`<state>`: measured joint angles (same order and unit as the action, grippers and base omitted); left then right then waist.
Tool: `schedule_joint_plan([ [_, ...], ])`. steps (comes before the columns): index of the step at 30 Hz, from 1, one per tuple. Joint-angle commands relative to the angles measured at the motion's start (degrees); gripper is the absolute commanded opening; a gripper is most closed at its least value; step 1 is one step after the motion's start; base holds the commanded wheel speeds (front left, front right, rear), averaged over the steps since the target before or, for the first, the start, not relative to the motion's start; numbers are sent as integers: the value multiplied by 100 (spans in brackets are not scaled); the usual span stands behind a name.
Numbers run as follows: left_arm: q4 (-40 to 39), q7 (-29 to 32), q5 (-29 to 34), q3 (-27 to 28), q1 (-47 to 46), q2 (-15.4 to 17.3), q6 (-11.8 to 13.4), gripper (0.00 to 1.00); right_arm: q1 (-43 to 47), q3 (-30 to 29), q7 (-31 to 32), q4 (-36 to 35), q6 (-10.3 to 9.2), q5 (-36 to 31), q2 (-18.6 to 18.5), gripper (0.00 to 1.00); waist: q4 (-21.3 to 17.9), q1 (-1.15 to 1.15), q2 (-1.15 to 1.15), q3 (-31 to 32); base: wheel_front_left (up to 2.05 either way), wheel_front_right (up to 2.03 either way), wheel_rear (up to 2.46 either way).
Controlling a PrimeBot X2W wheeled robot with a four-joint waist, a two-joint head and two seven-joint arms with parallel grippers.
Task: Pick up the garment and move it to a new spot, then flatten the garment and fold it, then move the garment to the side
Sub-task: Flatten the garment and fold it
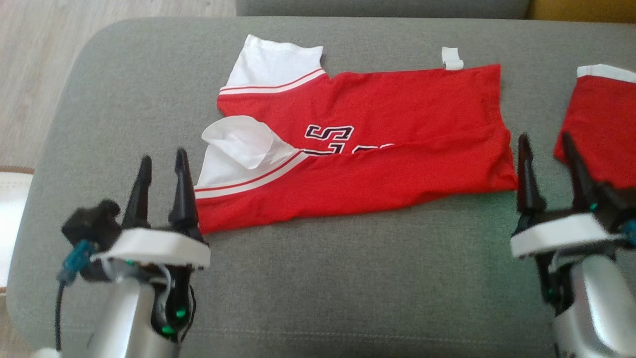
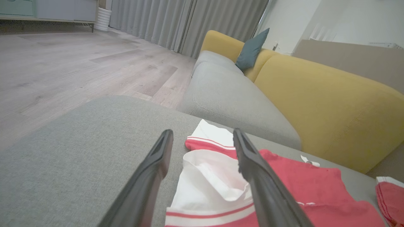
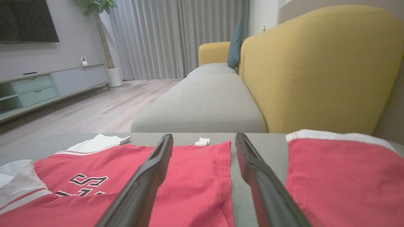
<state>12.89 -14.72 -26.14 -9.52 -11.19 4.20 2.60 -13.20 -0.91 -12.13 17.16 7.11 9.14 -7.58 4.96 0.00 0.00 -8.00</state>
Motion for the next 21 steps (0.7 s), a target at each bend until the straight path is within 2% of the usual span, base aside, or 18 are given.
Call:
schedule_joint_plan([
  [1,-172,-27,44,257,-202,66,-21,100,-125,74,-64,-220,37,-31,-4,100,-22,0,0,21,0,0,0],
  [7,296,-28,367,234,-84,-65,-121,100,99,-69,-21,-410,37,-163,241,100,-99,0,0,31,0,0,0],
  [12,1120,35,625,47,-329,-34,-118,100,65,-52,129,-584,37,-222,275,100,-186,0,0,-71,0,0,0],
  [21,2496,417,875,-69,-862,157,182,100,22,-32,282,-765,37,-244,281,100,-355,0,0,-214,0,0,0],
])
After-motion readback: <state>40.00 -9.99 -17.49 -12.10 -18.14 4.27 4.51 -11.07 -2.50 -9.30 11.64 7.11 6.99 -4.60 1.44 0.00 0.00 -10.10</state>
